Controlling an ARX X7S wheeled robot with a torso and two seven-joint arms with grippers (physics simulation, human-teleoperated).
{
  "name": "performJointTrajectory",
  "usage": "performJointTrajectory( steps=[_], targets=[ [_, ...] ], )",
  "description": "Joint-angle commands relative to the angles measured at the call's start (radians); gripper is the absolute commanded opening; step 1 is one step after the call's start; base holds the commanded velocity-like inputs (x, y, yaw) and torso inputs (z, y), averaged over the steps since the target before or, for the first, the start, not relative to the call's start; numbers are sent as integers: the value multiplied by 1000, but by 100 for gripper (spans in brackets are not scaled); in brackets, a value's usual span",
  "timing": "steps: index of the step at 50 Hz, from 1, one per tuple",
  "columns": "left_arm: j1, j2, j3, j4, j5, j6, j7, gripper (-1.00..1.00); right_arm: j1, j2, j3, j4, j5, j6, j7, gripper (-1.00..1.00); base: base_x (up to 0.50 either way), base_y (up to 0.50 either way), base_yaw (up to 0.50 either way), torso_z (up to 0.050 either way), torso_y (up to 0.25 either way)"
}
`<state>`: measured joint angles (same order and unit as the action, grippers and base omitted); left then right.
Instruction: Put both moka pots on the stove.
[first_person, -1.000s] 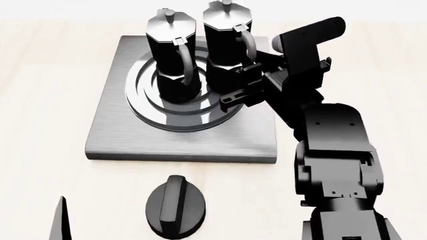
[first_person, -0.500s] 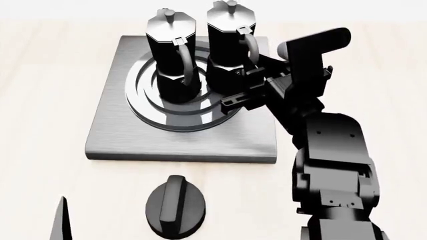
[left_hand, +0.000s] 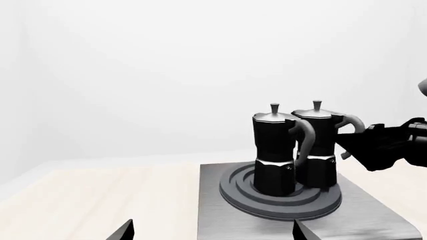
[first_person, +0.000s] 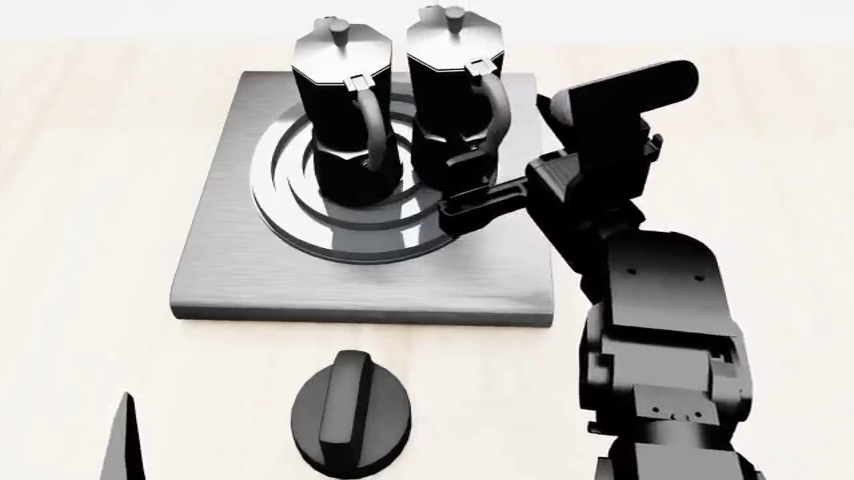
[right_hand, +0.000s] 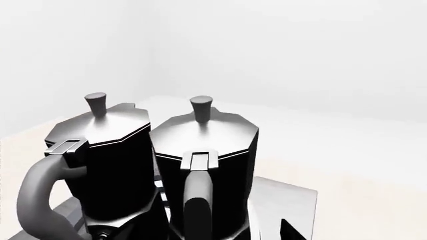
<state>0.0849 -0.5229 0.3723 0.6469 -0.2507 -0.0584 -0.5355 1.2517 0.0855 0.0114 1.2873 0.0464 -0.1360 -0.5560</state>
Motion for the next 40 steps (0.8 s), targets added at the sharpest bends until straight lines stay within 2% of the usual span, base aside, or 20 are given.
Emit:
performJointTrajectory(
  steps=[1, 2, 3, 8, 9, 15, 25, 27, 32, 40],
  targets=[
    [0, 0, 6, 1, 3, 0, -1, 100, -182, -9, 43, -449, 39, 203, 28, 100, 0, 0, 0, 0, 0],
    [1, -1, 7, 4, 4, -2, -2, 100, -237, -13, 50, -599, 48, 289, 50, 100, 0, 0, 0, 0, 0],
    [1, -1, 6, 4, 2, -2, -2, 100, -263, -15, 51, -746, 53, 296, 54, 100, 0, 0, 0, 0, 0],
    [0, -2, 6, 4, 2, -2, -3, 100, -419, -30, 76, -1173, 89, 482, 124, 100, 0, 0, 0, 0, 0],
    [0, -2, 6, 4, 2, -2, -3, 100, -421, -29, 75, -1178, 92, 485, 126, 100, 0, 0, 0, 0, 0],
    [1, -3, 7, 6, 4, 0, -5, 100, -574, -42, 98, -1532, 136, 641, 202, 100, 0, 0, 0, 0, 0],
    [4, -5, 6, 5, 3, 6, -7, 100, -849, -38, 36, -1768, 35, 479, 304, 100, 0, 0, 0, 0, 0],
    [3, -4, 10, 4, 6, 5, -6, 100, -894, -36, 19, -1774, -38, 385, 357, 100, 0, 0, 0, 0, 0],
    [3, -6, 7, 7, 3, 4, -8, 100, -957, -35, 28, -1851, 0, 396, 373, 100, 0, 0, 0, 0, 0],
    [4, -6, 7, 9, 5, 5, -12, 100, -1083, -31, -13, -1916, -37, 310, 424, 100, 0, 0, 0, 0, 0]
  ],
)
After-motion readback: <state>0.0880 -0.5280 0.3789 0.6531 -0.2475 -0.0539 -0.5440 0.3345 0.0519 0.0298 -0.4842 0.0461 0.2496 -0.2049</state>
